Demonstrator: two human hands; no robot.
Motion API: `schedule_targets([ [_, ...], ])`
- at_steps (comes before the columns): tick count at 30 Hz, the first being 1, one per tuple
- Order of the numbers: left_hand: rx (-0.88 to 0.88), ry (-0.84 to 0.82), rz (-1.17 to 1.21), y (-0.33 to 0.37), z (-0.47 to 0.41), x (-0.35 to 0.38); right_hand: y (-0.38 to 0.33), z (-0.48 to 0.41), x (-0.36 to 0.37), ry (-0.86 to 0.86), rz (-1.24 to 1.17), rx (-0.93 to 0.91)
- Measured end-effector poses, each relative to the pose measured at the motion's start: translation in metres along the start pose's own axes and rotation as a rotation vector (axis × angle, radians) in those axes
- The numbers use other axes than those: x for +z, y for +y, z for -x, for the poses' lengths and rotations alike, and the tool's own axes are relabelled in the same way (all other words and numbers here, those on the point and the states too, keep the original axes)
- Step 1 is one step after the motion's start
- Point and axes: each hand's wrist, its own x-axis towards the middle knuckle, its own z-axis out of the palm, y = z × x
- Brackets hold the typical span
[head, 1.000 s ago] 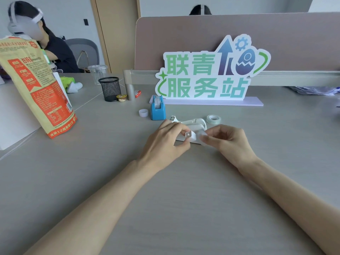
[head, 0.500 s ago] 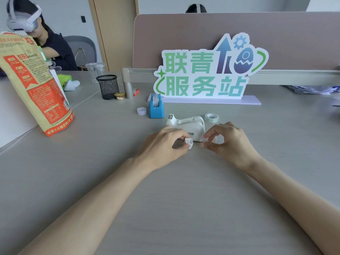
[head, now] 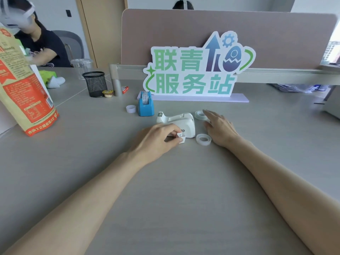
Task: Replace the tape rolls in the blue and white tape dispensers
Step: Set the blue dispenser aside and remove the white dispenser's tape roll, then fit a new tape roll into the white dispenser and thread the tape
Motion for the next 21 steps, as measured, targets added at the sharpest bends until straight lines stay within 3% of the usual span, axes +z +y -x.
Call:
schedule_targets([
  [3, -0.011, -0.004, 0.003, 0.001, 0.000, -0.001, -0.003, -0.008, 0.004, -0.042, 0.068, 0.041],
  [12, 0.010, -0.039, -0.053, -0.003, 0.006, -0.004, 0.007, 0.011, -0.003, 0.143, -0.130, 0.117],
  [17, -0.062, -0.030, 0.038, 0.000, 0.009, -0.007, -0.010, 0.045, -0.017, 0.385, -0.346, 0.001],
  [21, -0.085, 0.014, 0.220, 0.003, 0.009, -0.010, -0.041, 0.076, -0.019, 0.254, -0.492, -0.075],
])
